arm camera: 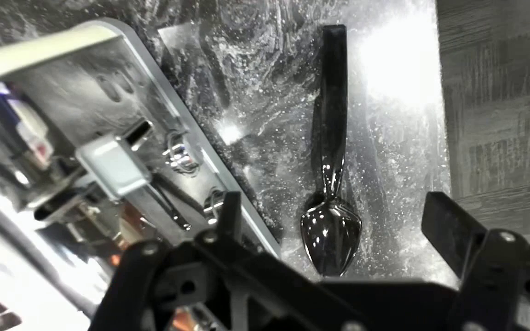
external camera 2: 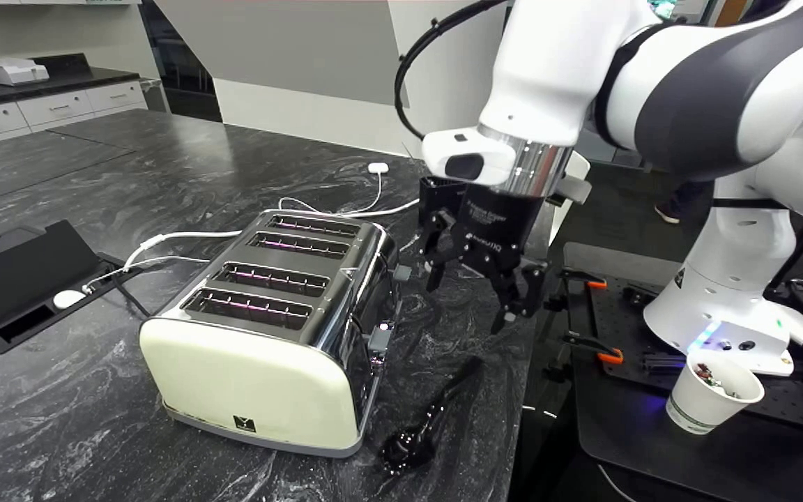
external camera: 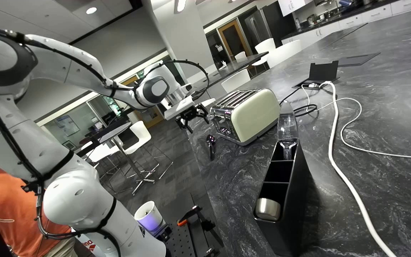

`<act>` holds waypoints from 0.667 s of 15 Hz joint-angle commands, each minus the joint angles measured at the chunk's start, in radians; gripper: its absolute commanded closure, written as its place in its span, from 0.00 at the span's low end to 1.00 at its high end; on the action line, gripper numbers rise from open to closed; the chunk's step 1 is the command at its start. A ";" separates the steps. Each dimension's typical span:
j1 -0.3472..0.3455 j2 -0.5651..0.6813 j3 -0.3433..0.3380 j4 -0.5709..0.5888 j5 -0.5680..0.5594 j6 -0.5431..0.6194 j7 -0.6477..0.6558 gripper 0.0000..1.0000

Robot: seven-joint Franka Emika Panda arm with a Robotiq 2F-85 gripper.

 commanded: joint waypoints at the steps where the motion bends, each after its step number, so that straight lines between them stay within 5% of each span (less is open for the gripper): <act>1: 0.027 -0.250 -0.073 -0.144 0.026 -0.019 0.031 0.00; 8: 0.121 -0.644 -0.335 -0.355 0.075 -0.135 -0.037 0.00; 10: 0.110 -0.658 -0.393 -0.298 0.053 -0.228 -0.068 0.00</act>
